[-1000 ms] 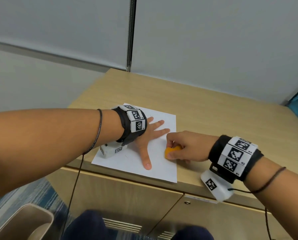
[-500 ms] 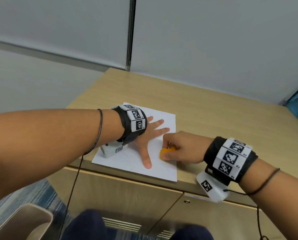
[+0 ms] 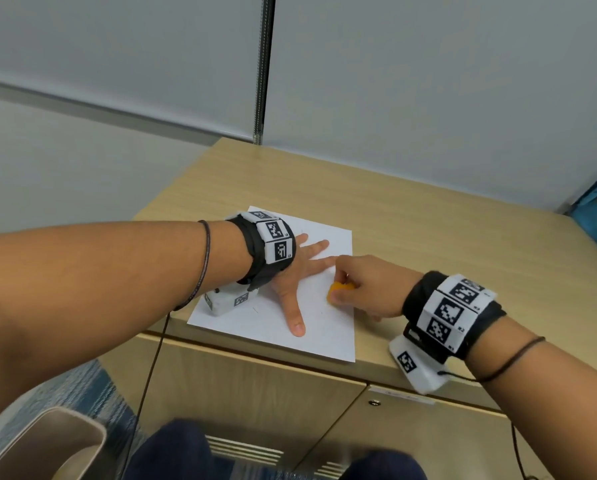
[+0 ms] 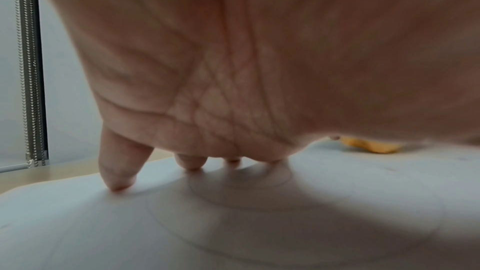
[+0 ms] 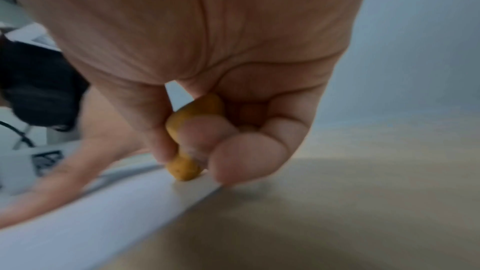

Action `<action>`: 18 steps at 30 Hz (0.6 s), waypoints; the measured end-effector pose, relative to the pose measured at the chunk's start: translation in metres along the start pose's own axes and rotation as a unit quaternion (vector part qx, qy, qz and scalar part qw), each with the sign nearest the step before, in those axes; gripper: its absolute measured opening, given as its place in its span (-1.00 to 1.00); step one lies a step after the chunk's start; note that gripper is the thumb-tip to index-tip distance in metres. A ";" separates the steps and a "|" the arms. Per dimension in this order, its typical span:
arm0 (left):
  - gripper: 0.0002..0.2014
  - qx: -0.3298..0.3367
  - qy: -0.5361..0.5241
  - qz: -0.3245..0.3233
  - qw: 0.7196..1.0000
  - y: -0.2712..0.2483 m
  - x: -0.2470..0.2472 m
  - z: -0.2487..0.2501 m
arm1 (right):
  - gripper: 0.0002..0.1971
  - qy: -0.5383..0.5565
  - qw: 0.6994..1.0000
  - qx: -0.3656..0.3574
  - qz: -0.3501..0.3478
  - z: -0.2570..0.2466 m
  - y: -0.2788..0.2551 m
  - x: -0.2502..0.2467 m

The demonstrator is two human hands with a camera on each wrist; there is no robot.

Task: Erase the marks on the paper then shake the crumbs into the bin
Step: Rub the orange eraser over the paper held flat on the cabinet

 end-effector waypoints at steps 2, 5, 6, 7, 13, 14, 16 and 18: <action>0.51 0.001 -0.004 0.002 1.000 0.001 0.000 0.001 | -0.76 -0.017 0.998 -0.052 -0.014 -0.015 0.000 0.011; 0.53 0.010 0.000 0.007 1.000 0.002 -0.001 0.001 | -0.77 -0.024 0.995 -0.097 -0.017 -0.032 -0.002 0.022; 0.52 0.011 -0.001 0.007 1.000 0.001 -0.001 0.002 | -0.78 -0.023 0.996 -0.090 -0.017 -0.030 -0.002 0.020; 0.52 0.009 -0.002 0.009 1.000 0.001 -0.001 0.002 | -0.77 -0.024 0.997 -0.072 -0.021 -0.025 0.000 0.016; 0.49 0.002 -0.001 0.002 1.000 -0.001 0.000 0.002 | -0.83 -0.062 0.997 -0.035 0.001 -0.014 0.005 0.005; 0.51 0.003 -0.005 0.003 1.000 0.000 0.000 0.001 | -0.83 -0.039 0.997 -0.072 -0.004 -0.023 0.005 0.010; 0.53 0.004 -0.011 0.006 1.000 -0.001 -0.001 0.001 | -0.73 -0.012 0.993 -0.121 -0.009 -0.036 0.002 0.019; 0.53 0.005 -0.012 0.009 1.000 -0.001 -0.001 0.001 | -0.72 -0.020 0.994 -0.111 -0.015 -0.034 0.001 0.019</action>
Point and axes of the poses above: each hand's wrist, its own y-axis towards the middle knuckle, its own x-axis out of the palm, z = x × y, the point moved 1 cm from there along y, towards the middle knuckle, and after that the axes turned 12 degrees about -x, right-handed, at the moved point
